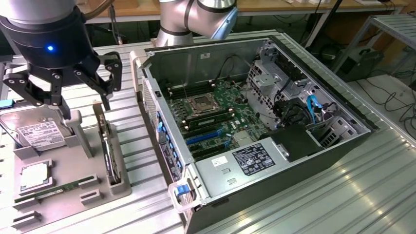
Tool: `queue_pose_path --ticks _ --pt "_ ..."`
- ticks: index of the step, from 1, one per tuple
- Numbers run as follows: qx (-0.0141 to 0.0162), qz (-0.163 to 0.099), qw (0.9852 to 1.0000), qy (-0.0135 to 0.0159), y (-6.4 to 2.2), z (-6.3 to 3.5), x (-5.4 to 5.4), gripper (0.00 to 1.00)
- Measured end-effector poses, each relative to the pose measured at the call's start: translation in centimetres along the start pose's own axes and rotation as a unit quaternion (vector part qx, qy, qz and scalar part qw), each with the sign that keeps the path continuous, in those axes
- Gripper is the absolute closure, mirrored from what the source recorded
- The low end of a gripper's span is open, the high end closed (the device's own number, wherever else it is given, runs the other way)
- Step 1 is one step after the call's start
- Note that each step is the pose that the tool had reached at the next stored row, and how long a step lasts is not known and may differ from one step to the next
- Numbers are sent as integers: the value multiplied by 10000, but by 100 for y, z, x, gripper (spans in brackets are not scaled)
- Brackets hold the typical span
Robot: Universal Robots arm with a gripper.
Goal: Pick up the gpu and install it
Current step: 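Pick up the gpu and move the gpu toward the slot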
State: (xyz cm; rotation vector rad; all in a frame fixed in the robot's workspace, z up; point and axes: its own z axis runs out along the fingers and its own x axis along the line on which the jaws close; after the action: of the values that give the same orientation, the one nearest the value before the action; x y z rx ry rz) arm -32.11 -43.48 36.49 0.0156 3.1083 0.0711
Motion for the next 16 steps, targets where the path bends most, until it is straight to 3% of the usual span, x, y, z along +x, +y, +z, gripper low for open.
queue_pose_path --ticks 16 --pt "-1 -15 10000 1 -4 85 3 34"
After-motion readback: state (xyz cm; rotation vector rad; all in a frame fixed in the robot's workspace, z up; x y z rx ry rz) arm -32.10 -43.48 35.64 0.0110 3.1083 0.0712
